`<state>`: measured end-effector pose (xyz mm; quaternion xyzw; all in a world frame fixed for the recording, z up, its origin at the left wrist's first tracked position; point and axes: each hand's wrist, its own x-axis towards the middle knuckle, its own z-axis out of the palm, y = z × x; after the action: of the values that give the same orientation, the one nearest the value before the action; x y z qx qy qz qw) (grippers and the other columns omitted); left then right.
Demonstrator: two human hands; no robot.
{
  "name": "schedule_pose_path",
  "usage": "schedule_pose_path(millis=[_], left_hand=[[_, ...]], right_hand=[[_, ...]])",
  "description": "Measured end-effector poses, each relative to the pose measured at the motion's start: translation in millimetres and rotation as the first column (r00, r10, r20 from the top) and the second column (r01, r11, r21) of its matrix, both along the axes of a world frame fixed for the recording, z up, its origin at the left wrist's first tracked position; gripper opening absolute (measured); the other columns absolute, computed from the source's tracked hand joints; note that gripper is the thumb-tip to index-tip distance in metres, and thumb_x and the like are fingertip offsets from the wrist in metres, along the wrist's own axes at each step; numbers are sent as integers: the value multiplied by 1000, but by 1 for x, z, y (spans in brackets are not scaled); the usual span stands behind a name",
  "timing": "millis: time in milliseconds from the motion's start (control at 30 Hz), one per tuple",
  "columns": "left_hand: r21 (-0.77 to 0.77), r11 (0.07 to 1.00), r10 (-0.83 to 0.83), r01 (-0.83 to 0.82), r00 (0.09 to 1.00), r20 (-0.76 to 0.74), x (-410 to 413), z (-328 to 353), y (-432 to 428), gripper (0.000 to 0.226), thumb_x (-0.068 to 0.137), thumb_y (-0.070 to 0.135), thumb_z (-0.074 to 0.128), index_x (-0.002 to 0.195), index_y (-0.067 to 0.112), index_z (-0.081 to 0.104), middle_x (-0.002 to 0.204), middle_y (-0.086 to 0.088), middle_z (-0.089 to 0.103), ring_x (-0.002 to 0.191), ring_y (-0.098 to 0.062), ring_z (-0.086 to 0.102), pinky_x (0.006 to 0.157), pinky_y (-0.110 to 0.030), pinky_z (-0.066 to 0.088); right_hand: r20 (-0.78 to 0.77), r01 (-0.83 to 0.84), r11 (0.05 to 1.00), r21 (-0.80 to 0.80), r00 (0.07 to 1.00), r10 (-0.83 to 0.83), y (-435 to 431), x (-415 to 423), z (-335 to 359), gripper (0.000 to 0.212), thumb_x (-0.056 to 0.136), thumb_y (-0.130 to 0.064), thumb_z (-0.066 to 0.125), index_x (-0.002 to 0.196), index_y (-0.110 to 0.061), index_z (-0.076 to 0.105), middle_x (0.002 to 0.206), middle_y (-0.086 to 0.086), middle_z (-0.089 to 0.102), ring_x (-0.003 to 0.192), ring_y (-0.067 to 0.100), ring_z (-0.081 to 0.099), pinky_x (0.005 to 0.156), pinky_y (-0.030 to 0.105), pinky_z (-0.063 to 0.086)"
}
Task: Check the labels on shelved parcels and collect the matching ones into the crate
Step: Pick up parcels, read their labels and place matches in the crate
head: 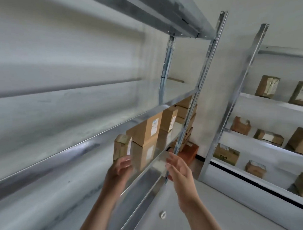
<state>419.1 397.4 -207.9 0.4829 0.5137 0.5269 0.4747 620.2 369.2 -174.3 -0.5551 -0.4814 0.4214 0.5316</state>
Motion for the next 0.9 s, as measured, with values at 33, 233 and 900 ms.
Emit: schedule_pose_path(millis=[33,233,900], left_hand=[[-17,999,30,-30,1000,1,1,-5,12,42,81,34,72,121,23,69,116,6,73,87,9,67,69,-17,48],[-120,955,268,-272,962,-50,19,-39,109,30,68,32,66,98,30,71,95,9,77,97,-17,72,79,-33,50],[-216,590,704,-778,627,-335,63,-107,261,69,66,1,93,115,28,51,106,9,54,112,-16,53,87,-34,53]], right_hand=[[-13,-24,1000,-15,1000,23,17,2,-5,35,103,-15,62,136,-27,63,128,-3,70,118,9,65,105,33,51],[-41,-207,977,-50,978,205,150,14,-40,34,103,-15,63,133,-30,62,130,0,68,119,10,64,104,37,51],[25,-581,673,-457,748,663,409,-20,-101,13,97,-17,66,90,-26,62,95,-14,53,103,19,58,112,49,47]])
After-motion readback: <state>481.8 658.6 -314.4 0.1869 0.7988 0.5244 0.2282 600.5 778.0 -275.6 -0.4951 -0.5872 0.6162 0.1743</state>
